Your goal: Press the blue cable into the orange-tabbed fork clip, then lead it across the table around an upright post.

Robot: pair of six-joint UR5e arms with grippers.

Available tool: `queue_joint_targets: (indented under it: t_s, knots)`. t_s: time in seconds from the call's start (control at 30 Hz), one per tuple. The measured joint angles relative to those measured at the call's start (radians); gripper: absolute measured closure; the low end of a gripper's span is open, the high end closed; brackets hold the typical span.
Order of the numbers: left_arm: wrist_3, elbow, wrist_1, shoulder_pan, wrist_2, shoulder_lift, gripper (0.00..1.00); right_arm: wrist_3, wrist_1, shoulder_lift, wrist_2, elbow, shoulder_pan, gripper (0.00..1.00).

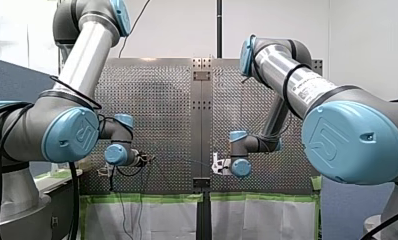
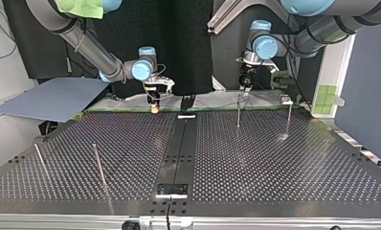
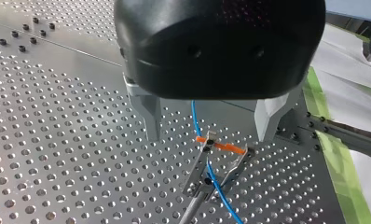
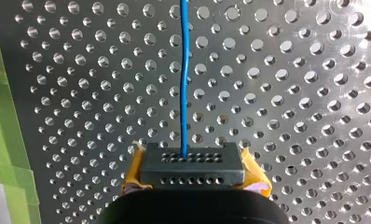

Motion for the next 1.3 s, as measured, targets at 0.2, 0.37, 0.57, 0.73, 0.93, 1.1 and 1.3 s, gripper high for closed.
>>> queue_joint_targets:
  t_s: [0.2, 0.37, 0.57, 0.73, 0.93, 1.1, 1.3]
  knots:
    - [-0.004, 0.018, 0.005, -0.008, -0.002, -0.040, 0.00, 0.001, -0.001, 0.000, -0.008, 0.000, 0.000, 1.00]
    - [0.011, 0.021, 0.017, -0.012, -0.012, -0.069, 0.00, 0.002, -0.001, 0.000, -0.010, 0.000, 0.001, 1.00]
    - [0.039, 0.021, 0.022, -0.015, -0.044, -0.073, 0.00, 0.002, 0.000, 0.000, -0.010, 0.000, 0.001, 1.00]
    - [0.063, 0.021, 0.024, -0.018, -0.071, -0.074, 0.00, 0.006, 0.000, 0.000, -0.017, 0.000, 0.001, 1.00]
    - [0.072, 0.021, 0.024, -0.021, -0.086, -0.074, 0.00, 0.008, -0.001, 0.000, -0.022, 0.000, 0.001, 1.00]
    - [0.073, 0.021, 0.024, -0.021, -0.087, -0.074, 0.00, 0.008, -0.001, 0.000, -0.022, 0.000, 0.001, 1.00]
    - [0.071, 0.021, 0.025, -0.021, -0.087, -0.073, 0.00, 0.007, 0.001, 0.000, -0.022, 0.000, 0.003, 1.00]
